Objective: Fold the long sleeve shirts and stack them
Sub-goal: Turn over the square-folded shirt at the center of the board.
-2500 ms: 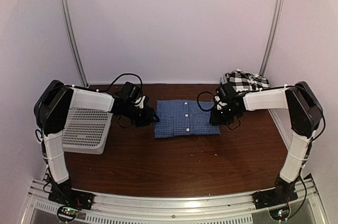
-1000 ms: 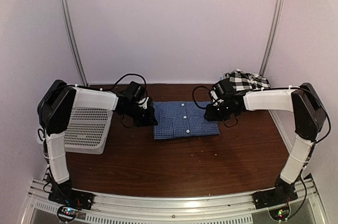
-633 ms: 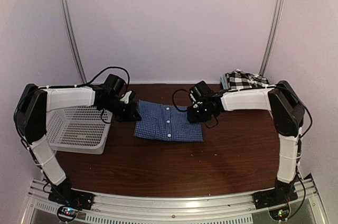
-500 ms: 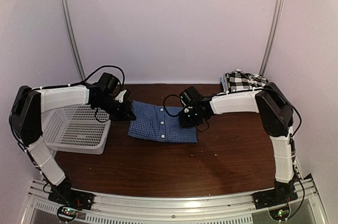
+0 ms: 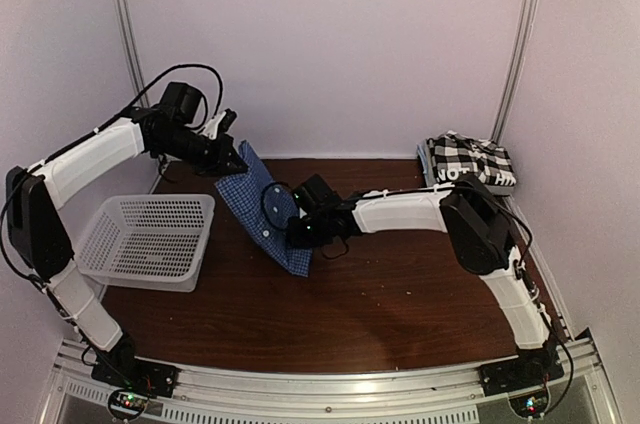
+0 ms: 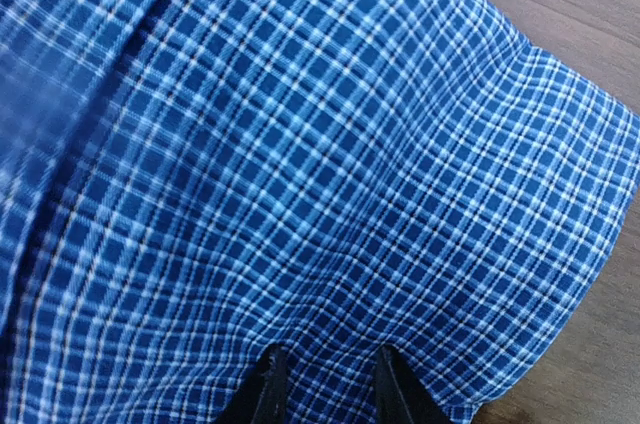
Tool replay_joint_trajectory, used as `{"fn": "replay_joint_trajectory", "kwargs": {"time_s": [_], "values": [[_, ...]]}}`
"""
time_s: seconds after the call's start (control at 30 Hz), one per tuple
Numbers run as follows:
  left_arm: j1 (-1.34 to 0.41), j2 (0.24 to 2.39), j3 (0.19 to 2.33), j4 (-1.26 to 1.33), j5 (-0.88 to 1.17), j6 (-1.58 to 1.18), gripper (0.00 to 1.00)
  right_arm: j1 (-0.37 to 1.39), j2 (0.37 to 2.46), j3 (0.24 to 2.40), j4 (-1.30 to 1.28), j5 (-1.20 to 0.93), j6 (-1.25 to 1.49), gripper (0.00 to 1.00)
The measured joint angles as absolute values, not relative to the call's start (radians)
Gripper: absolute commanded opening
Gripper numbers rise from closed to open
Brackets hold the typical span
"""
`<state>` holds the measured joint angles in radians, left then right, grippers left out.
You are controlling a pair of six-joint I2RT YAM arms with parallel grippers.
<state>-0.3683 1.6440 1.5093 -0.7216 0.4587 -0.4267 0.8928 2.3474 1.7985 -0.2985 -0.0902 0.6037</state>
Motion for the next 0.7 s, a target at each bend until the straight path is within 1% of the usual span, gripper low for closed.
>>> {"fn": "replay_joint_trajectory", "kwargs": {"time_s": [0.27,0.4,0.47,0.57,0.7], "values": [[-0.373,1.691,1.674,-0.741,0.538,-0.427,0.00,0.897,2.473,1.935,-0.054,-0.252,0.752,0.34],[-0.388,1.731,1.706,-0.722,0.566,-0.437,0.00,0.896,2.524,1.979,0.052,-0.332,0.820,0.36],[-0.400,1.749,1.706,-0.715,0.577,-0.443,0.00,0.891,2.537,1.979,0.093,-0.376,0.848,0.37],[-0.420,1.777,1.706,-0.699,0.587,-0.449,0.00,0.883,2.543,1.956,0.147,-0.420,0.876,0.41],[-0.434,1.800,1.706,-0.691,0.591,-0.455,0.00,0.870,2.499,1.813,0.234,-0.433,0.886,0.42]]}}
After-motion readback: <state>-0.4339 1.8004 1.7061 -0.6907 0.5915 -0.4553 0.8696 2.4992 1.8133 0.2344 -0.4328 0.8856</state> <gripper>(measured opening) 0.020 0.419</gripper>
